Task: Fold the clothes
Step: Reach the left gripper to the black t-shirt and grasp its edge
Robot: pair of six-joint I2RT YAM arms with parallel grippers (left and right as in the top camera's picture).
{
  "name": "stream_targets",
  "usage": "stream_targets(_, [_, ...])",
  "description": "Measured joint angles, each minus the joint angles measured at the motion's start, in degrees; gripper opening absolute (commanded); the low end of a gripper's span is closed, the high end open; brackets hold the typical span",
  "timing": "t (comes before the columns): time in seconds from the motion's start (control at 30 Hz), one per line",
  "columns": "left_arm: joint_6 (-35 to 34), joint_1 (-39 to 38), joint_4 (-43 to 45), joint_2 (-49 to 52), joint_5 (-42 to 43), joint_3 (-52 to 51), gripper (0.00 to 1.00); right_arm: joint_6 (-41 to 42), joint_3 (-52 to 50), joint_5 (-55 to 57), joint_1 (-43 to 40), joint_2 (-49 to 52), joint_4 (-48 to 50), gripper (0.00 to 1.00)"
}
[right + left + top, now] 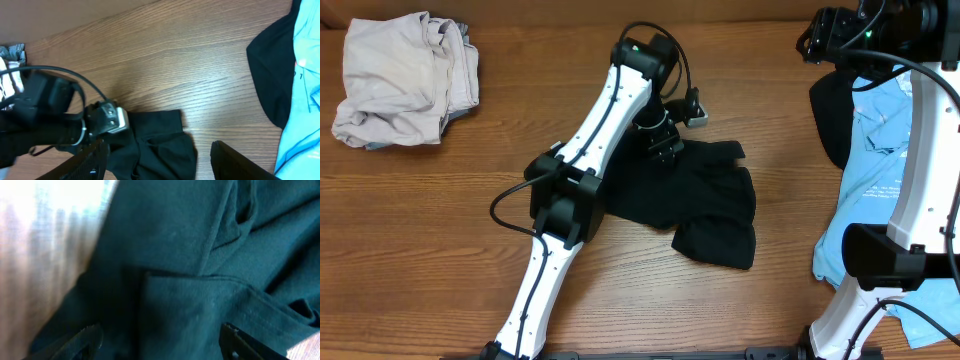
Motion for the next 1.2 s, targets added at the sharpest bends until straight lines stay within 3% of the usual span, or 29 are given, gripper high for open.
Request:
stream_targets(0.23, [1.22,-0.44,-0.31,1.05,0.96,0.0,0.75,-0.02,0.0,0.04,-0.02,0.0,0.0,0.7])
stream_targets(0.43, [1.62,-0.44,-2.29,1.07,1.14,0.0,0.61,-0.02,0.0,0.02,-0.02,0.0,-0.02,0.7])
stream_targets(0.47, [1.68,-0.44,-3.08,1.07,1.2,0.0,0.41,-0.04,0.0,0.04,-0.02,0.0,0.0,0.7])
stream_targets(0.53, [1.73,-0.44,-4.52,1.07,1.27,0.0,0.25,-0.02,0.0,0.04,-0.02,0.0,0.02,0.7])
stream_targets(0.7, [1.95,-0.44,-6.8,1.07,1.27,0.0,0.24,-0.02,0.0,0.04,-0.02,0.0,0.0,0.7])
stream_targets(0.8, [1.86,-0.44,-7.3,1.07,1.16,0.0,0.04,-0.04,0.0,0.02,-0.02,0.0,0.0,0.7])
stream_targets(1.0, [-0.48,-0.44,-7.3,1.07,-1.7,0.09,0.04,-0.04,0.0,0.04,-0.02,0.0,0.0,0.69])
stream_targets(1.2, [-9.75,-0.35,-8.13,1.09,-8.9,8.87,0.04,0.0,0.0,0.02,0.0,0.0,0.0,0.67])
